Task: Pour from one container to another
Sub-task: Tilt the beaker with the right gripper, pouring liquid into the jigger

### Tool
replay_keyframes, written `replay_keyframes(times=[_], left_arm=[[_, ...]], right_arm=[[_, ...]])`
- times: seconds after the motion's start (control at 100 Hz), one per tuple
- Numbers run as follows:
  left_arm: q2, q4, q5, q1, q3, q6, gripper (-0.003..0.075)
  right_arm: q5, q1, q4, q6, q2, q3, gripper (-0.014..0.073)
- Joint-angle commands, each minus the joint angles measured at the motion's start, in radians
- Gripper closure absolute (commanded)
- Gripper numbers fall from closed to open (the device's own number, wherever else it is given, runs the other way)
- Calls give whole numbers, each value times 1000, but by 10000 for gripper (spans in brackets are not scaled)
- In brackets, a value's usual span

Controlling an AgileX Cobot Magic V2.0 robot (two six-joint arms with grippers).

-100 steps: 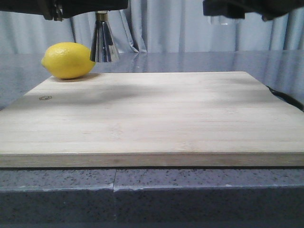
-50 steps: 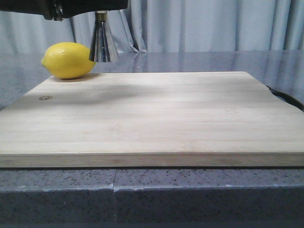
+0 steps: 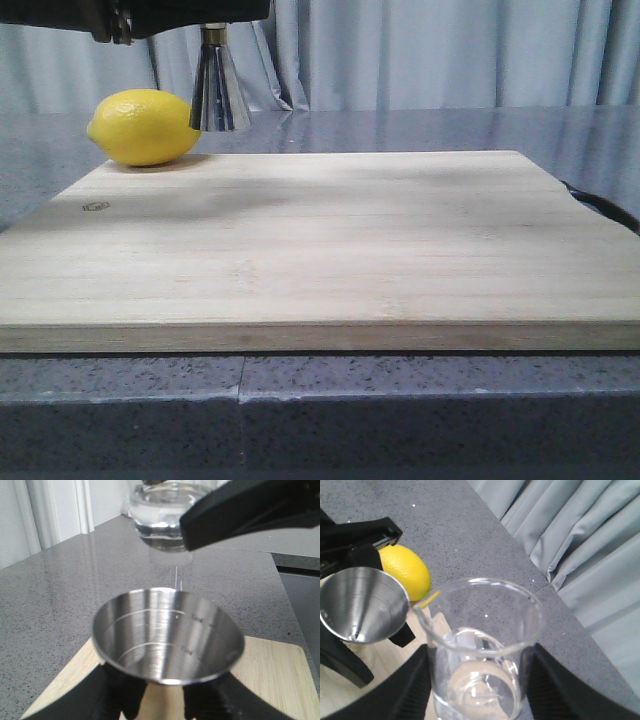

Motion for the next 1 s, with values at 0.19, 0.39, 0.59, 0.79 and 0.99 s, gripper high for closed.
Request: replay_keyframes(times=[0.19, 0.39, 0.59, 0.79, 0.99], left_arm=[[-46, -88, 98, -8, -32, -8, 460], [-46, -88, 98, -8, -32, -8, 460], [-46, -88, 98, -8, -32, -8, 460], [-46, -88, 98, -8, -32, -8, 460], [-46, -88, 98, -8, -32, -8, 460]], right_arm=[[-40, 59, -239, -2, 13, -67, 293], [-46, 71, -360, -2, 31, -67, 293], [-48, 73, -419, -2, 50, -67, 293], [-48, 74, -423, -2, 50, -67, 293], [-26, 113, -503, -2, 50, -67, 293]])
